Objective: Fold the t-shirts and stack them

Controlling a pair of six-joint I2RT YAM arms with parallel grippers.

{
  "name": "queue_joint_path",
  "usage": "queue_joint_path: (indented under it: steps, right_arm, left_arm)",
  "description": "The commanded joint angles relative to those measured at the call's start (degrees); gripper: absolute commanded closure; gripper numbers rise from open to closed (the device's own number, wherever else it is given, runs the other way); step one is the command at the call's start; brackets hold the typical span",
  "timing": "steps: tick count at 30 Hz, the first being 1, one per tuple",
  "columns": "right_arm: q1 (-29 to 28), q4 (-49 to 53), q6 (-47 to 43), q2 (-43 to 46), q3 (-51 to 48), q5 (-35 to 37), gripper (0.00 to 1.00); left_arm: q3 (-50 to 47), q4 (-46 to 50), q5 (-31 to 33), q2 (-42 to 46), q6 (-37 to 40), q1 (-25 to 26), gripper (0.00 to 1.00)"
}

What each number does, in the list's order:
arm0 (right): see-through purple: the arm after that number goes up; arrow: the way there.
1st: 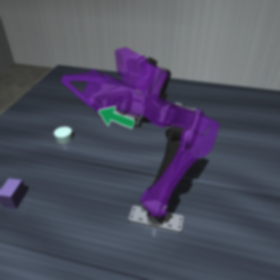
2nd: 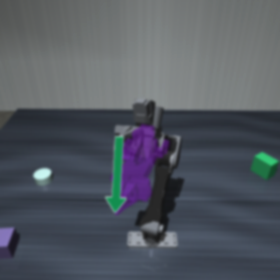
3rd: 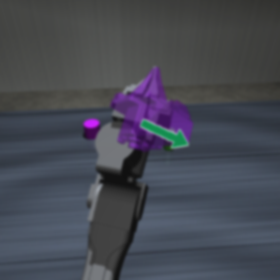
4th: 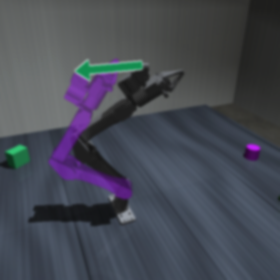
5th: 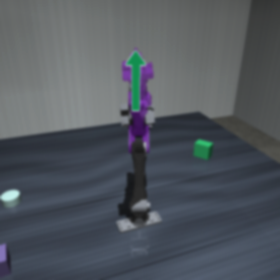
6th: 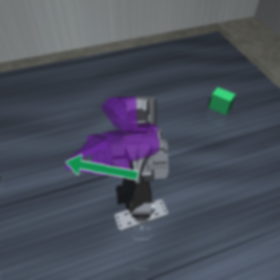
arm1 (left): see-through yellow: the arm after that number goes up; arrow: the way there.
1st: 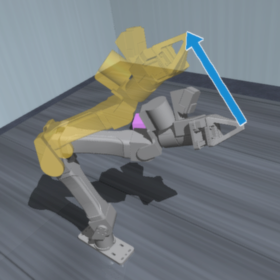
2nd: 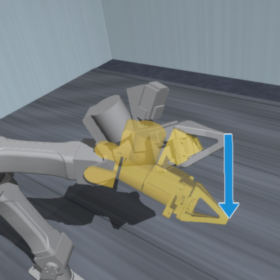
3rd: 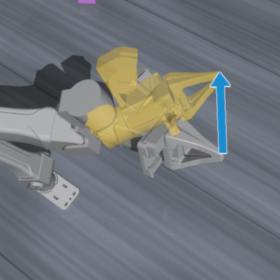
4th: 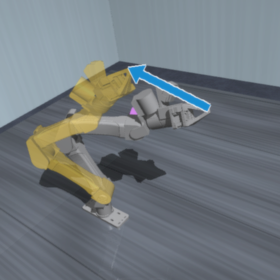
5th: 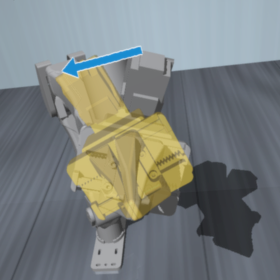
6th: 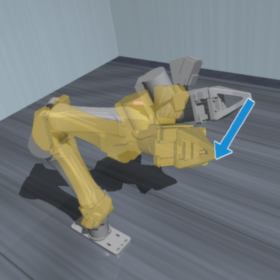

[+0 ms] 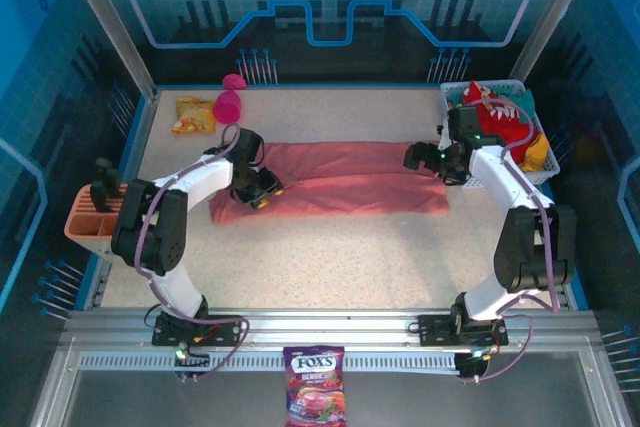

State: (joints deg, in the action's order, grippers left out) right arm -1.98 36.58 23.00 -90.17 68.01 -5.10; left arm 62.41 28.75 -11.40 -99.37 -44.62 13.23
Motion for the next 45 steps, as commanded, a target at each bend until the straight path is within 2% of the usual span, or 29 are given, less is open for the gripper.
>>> queue_joint_path:
  steps: [1, 10, 21, 34, 38, 42, 45]
  right_arm:
    - [-0.8, 1.3, -0.6, 1.8, -1.0, -0.3, 0.00]
    - [-0.7, 1.9, -0.8, 1.9, -1.2, 0.3, 0.00]
    - [-0.4, 1.4, -0.3, 1.7, -1.0, -0.7, 0.00]
    - [0.3, 2.2, -0.8, 2.3, -1.0, -0.3, 0.00]
    - [0.6, 2.3, -0.8, 2.4, -0.9, -0.3, 0.00]
    - [0.8, 2.5, -0.8, 2.5, -0.6, -0.4, 0.00]
    - [0.8, 2.5, -0.8, 2.5, -0.6, -0.5, 0.00]
  left_arm:
    - [-0.4, -4.3, 0.9, -0.5, -1.9, -0.1, 0.56]
    - [-1.2, -8.4, -0.1, -3.0, -4.5, -0.1, 0.57]
    - [-4.0, -5.6, 2.5, 2.1, -3.8, -0.1, 0.56]
    - [-4.5, -11.1, 0.3, -2.3, -5.8, -0.1, 0.58]
    - [-4.3, -11.8, 0.4, -3.0, -6.1, -0.1, 0.65]
    - [-3.4, -11.7, 0.5, -3.2, -6.2, -0.1, 0.89]
    - [-0.8, -9.3, 1.5, -3.2, -5.1, -0.1, 0.98]
